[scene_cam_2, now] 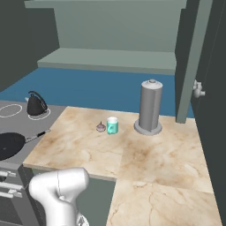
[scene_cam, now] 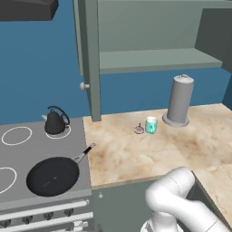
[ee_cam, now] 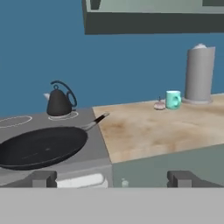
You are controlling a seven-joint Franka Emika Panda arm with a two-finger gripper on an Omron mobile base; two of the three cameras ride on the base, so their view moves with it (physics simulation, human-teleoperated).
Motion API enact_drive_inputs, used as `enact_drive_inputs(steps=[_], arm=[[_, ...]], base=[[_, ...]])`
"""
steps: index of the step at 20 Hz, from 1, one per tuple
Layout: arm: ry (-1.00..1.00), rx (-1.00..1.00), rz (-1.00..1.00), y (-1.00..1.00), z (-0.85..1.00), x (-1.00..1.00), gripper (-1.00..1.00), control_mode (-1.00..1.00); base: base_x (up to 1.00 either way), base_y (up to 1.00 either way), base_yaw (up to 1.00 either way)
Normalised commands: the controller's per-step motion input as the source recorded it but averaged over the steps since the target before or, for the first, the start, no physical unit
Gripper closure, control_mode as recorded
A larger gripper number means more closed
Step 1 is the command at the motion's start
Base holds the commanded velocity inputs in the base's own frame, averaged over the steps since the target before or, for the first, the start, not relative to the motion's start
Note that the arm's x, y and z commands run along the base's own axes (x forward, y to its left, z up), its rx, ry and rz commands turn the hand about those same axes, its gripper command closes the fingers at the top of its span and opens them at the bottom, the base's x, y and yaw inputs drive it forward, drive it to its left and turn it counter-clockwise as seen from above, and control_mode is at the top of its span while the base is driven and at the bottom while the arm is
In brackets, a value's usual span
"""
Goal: Pick the pan from the cabinet and place it on the stove. Then turn on the stove burner for the pan.
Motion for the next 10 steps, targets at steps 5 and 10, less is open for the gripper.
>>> enact_drive_inputs(steps=[5,10], arm=[[-0.26,0.0,0.0,0.05,-0.4,0.26,-1.0,-1.0],[-0.18,0.0,0.0,0.09,-0.19,0.36,-1.0,-1.0]], base=[[0.0,0.0,0.0],[0.0,0.0,0.0]])
